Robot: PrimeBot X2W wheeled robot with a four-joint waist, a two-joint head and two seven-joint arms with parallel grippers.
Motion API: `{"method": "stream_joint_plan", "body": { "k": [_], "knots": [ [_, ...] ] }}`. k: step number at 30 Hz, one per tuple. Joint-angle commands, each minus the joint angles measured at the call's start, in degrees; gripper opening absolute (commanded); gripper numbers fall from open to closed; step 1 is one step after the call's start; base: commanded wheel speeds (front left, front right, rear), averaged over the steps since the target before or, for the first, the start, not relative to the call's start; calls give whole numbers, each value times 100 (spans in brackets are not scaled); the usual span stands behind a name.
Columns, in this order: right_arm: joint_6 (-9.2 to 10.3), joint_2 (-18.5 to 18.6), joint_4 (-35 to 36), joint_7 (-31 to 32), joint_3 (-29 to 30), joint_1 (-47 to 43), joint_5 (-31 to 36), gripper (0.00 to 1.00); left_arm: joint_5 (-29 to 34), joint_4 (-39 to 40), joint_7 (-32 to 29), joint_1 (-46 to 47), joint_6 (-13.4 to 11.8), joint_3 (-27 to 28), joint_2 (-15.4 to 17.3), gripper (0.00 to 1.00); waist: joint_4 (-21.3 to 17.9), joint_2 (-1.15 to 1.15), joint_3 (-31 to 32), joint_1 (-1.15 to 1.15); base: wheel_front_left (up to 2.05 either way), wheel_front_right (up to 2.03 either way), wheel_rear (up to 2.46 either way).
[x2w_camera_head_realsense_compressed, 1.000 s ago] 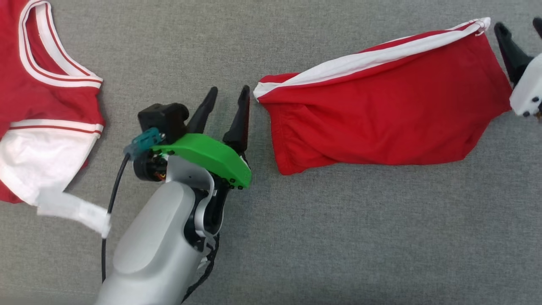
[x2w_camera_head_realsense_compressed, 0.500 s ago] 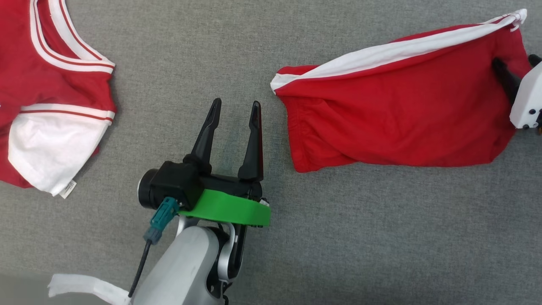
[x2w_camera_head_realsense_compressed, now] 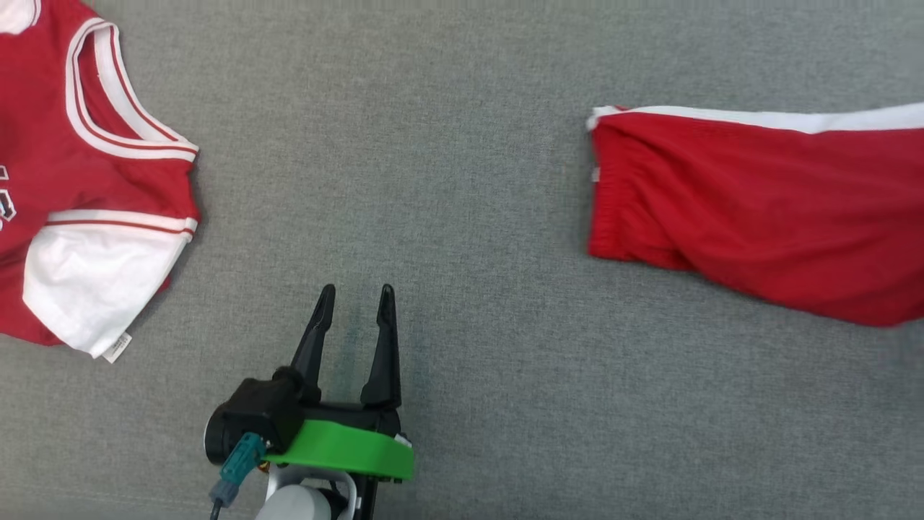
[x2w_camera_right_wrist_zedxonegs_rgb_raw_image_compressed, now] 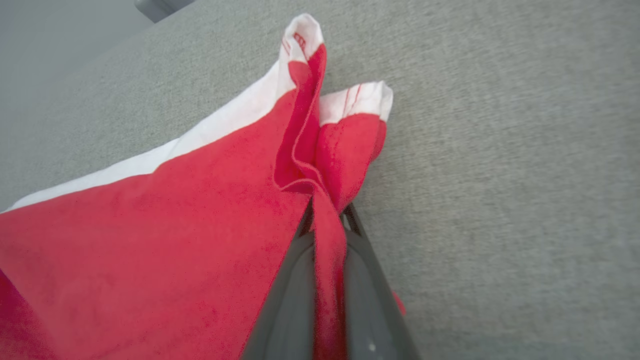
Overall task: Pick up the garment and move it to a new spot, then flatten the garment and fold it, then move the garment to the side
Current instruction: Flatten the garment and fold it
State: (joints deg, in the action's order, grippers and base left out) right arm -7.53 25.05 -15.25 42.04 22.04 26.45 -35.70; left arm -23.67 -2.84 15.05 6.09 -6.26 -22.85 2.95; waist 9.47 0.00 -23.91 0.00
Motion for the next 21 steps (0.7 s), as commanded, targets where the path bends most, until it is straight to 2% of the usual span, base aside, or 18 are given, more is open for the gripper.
{"method": "stream_joint_plan", "body": {
  "k": [1, 3, 5, 8, 10, 15, 18, 21],
  "knots": [
    [7, 117, -71, 15, 313, -139, 155, 0, 79, -7, 17, -126, 79, 71, 9, 100, -261, 0, 459, 0, 0, 0, 0],
    [5, 260, -157, 21, 764, -193, 376, 0, 120, -17, 17, -242, 165, 147, 5, 100, -200, 0, 518, 0, 0, 0, 0],
    [4, 229, -129, -8, 1095, -60, 526, 0, 89, -14, 16, -367, 190, 217, 4, 100, -147, 0, 589, 0, 0, 0, 0],
    [4, 37, 135, 104, 1153, 162, 548, 0, -38, 39, 17, -498, 134, 244, 2, 100, -116, 0, 702, 0, 0, 0, 0],
    [4, -222, 399, 251, 887, 279, 497, 0, -150, 86, 18, -576, 81, 210, 1, 100, -127, 0, 751, 0, 0, 0, 0],
    [4, -1059, 880, 411, -221, 458, 466, 0, -219, 39, 17, -579, 52, -68, 2, 100, -190, 0, 762, 0, 0, 0, 0],
    [3, -1548, 762, 273, -894, 336, 659, 0, -170, -88, 18, -427, 68, -205, 4, 100, -156, 0, 777, 0, 0, 0, 0],
    [4, -1770, 525, -16, -1233, 227, 865, 0, -190, -208, 18, -312, 86, -236, 5, 100, -57, 0, 802, 0, 0, 0, 0]
  ]
}}
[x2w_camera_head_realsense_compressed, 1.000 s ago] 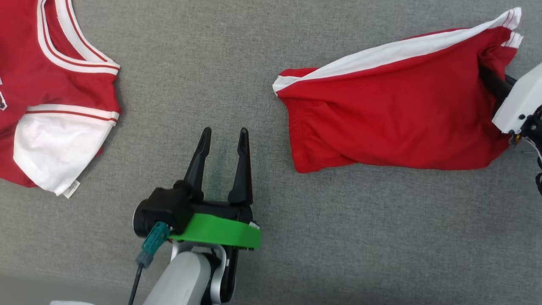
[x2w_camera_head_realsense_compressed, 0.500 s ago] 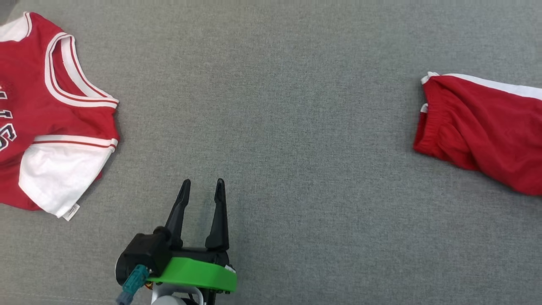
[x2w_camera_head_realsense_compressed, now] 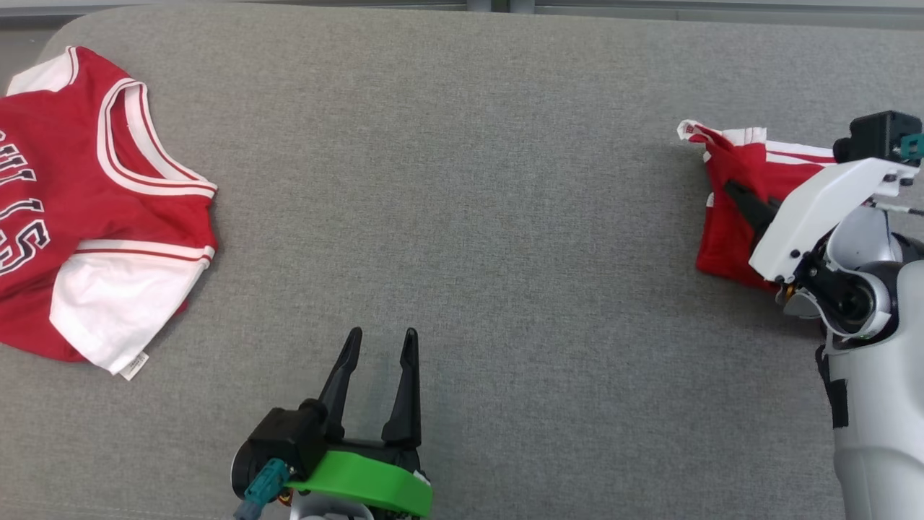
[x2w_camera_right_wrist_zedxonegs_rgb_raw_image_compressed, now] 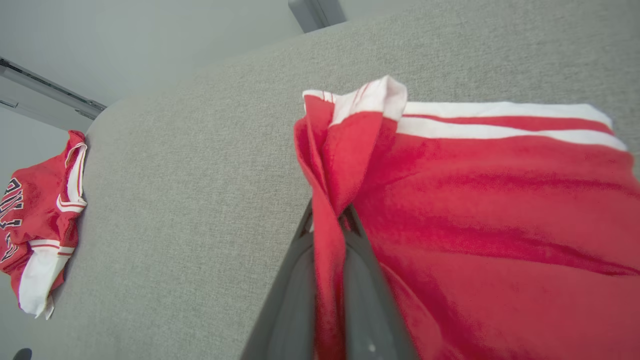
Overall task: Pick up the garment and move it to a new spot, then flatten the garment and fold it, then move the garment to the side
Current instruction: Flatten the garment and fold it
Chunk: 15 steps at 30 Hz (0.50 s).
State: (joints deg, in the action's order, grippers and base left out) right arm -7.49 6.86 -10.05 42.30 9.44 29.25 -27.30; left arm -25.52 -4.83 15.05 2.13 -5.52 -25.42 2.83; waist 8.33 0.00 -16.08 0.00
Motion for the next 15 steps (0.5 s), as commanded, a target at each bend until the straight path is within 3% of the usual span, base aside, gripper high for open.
{"method": "stream_joint_plan", "body": {
  "k": [1, 11, 12, 13, 15],
  "knots": [
    [-1, 4, -99, -188, -40, -85, 110, 0, -48, -32, 17, 95, -4, 46, 17, 100, 95, 0, 42, 0, 0, 0, 0],
    [-1, 31, -605, -1010, -407, -133, 292, 0, -103, -175, 17, -185, 19, 254, 17, 100, 80, 0, 211, 0, 0, 0, 0],
    [-1, 37, -610, -1083, -450, -102, 282, 19, -104, -183, 18, -195, 27, 251, 16, 100, 64, 0, 236, 0, 0, 0, 0],
    [-1, 32, -622, -1195, -511, -78, 270, 100, -138, -194, 18, -223, 31, 251, 16, 100, 40, 0, 285, 0, 0, 0, 0],
    [-1, -5, -564, -1384, -679, -86, 187, 100, -151, -226, 18, -271, 36, 227, 16, 100, 3, 0, 396, 0, 0, 0, 0]
  ]
}}
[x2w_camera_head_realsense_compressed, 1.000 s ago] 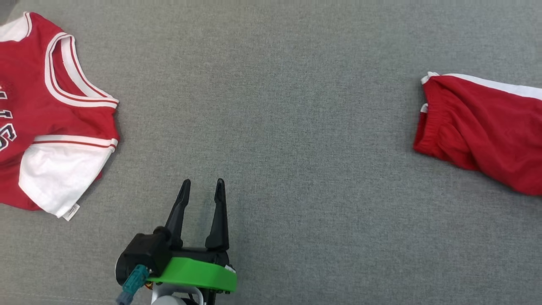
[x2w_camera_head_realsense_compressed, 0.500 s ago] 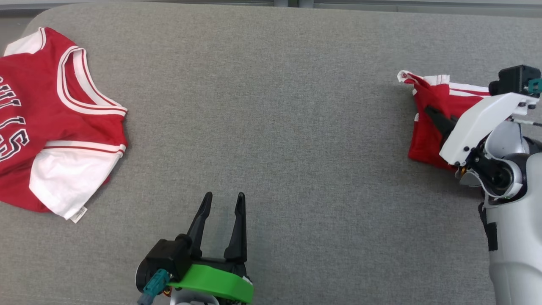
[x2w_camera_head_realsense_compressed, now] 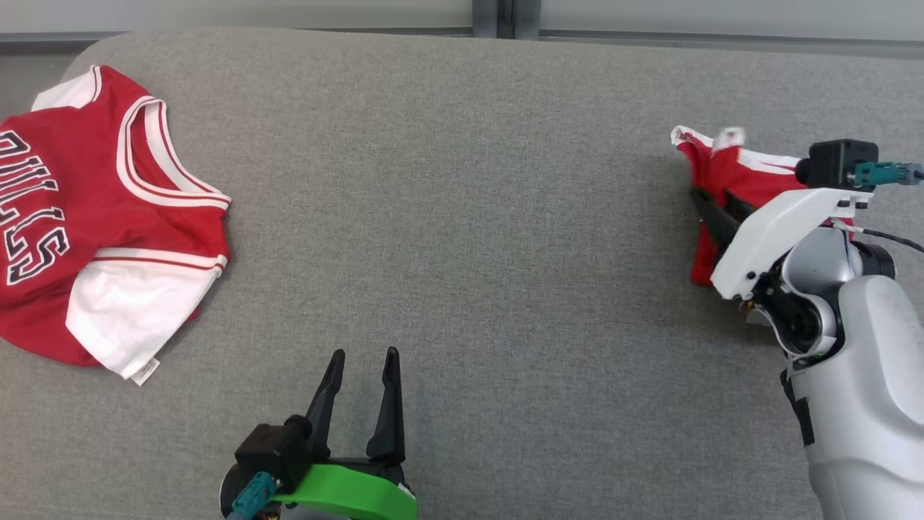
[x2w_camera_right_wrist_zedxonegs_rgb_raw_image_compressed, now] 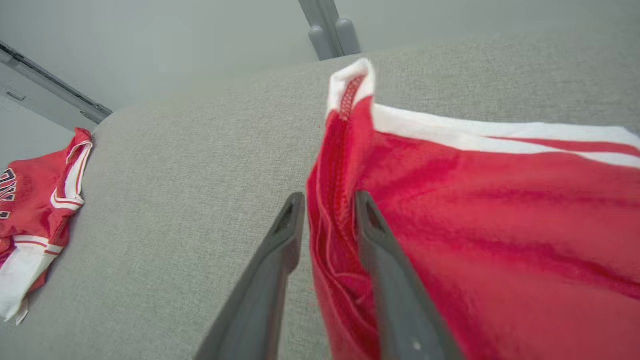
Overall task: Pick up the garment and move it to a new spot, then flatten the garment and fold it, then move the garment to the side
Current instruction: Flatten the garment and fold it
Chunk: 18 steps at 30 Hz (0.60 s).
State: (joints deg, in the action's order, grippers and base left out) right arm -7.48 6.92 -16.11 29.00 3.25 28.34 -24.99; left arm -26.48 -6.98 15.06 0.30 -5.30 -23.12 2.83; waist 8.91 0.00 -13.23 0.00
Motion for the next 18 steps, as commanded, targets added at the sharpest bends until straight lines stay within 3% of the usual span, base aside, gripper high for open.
{"method": "stream_joint_plan", "body": {
  "k": [1, 3, 7, 12, 18],
  "knots": [
    [-2, -8, 134, -163, -171, -36, -91, 100, -74, -5, 17, -116, 19, 3, 16, 100, -67, 0, 174, 0, 0, 0, 0],
    [-2, 57, 425, -390, -473, -259, -259, 100, -53, -14, 16, -214, 14, 29, 16, 100, -99, 0, 364, 0, 0, 0, 0],
    [2, 624, 1318, -1153, -887, -830, -277, 100, 78, 62, 16, -409, 23, 241, 17, 100, -245, 0, 663, 0, 0, 0, 0],
    [-1, 1157, 1645, -2530, -239, -1776, 423, 100, 415, 243, 16, -751, 193, 687, 20, 100, -507, 0, 1011, 0, 0, 0, 0],
    [-1, 1319, 898, -4053, 619, -2752, 1497, 100, 789, 626, 16, -1010, 493, 1181, 20, 100, -685, 0, 1299, 0, 0, 0, 0]
  ]
}}
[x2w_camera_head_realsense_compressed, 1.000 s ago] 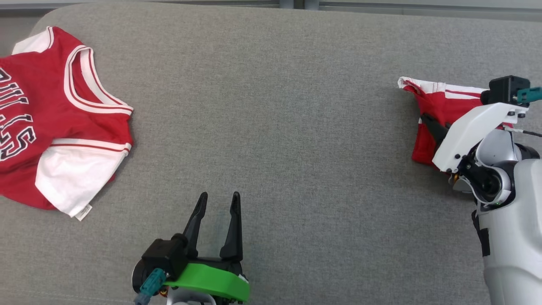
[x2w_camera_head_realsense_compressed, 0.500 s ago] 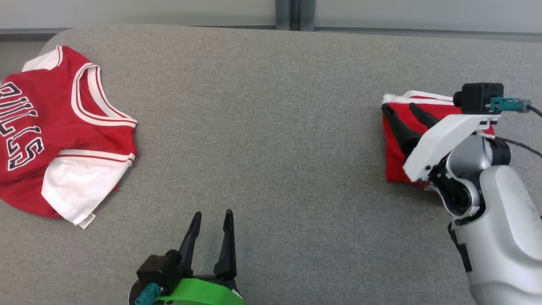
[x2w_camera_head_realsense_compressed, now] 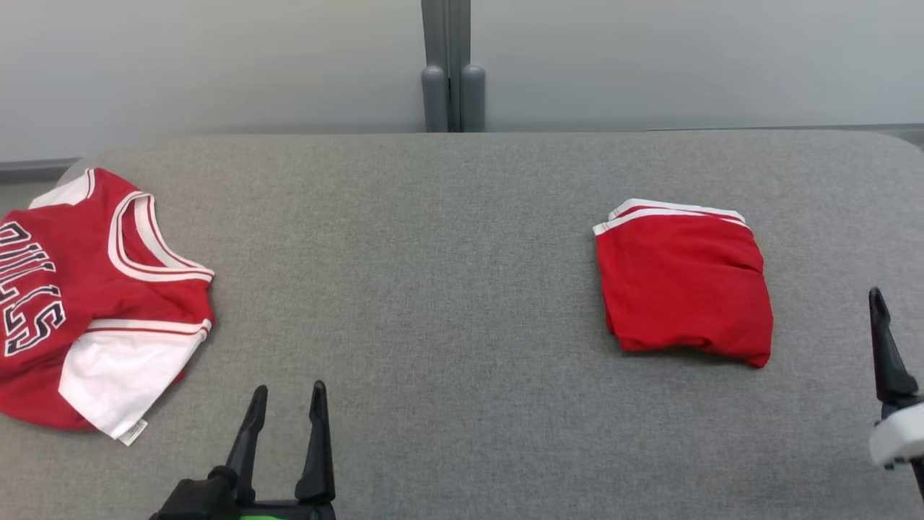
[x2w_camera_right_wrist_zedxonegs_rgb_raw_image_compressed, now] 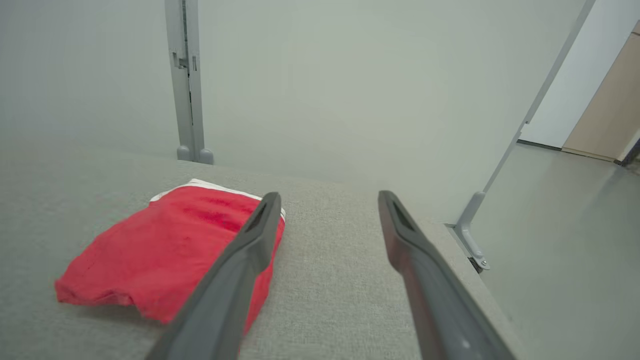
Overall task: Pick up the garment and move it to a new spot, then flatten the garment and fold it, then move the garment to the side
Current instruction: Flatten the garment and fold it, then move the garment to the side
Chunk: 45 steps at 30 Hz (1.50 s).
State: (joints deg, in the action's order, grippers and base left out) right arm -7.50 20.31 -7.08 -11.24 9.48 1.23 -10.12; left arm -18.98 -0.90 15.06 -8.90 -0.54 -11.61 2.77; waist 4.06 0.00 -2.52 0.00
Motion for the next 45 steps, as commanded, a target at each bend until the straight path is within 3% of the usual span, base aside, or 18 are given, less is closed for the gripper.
{"method": "stream_joint_plan", "body": {
  "k": [1, 5, 20, 29, 36, 40, 45],
  "knots": [
    [2, -21, -243, -219, 120, -189, 148, 100, 142, 109, 16, -122, 80, 140, 25, 100, -223, 0, 265, 0, 0, 0, 0],
    [2, -64, -712, -400, 399, -517, 472, 100, 406, 254, 9, -185, 195, 408, 25, 100, -202, 0, 367, 0, 0, 0, 0],
    [2, -479, -93, -396, 297, -1048, 317, 100, 718, -563, 10, -216, 457, 566, 23, 100, 44, 0, 436, 0, 0, 0, 0],
    [2, -446, 31, -397, 85, -1028, 371, 100, 624, -667, 10, -159, 411, 614, 23, 100, 12, 0, 433, 0, 0, 0, 0],
    [3, -218, -45, -365, -242, -332, -496, 100, 568, -644, 9, -89, 359, 629, 22, 100, -61, 0, 220, 0, 0, 0, 0],
    [1, 98, -451, 798, -472, 590, -1316, 100, 542, -611, 10, 194, 357, 449, 22, 100, -12, 0, -265, 0, 0, 0, 0],
    [4, 206, -1291, 2510, -624, 1515, -2004, 100, 501, -660, 9, 573, 338, 140, 25, 100, 217, 0, -762, 0, 0, 0, 0]
  ]
}}
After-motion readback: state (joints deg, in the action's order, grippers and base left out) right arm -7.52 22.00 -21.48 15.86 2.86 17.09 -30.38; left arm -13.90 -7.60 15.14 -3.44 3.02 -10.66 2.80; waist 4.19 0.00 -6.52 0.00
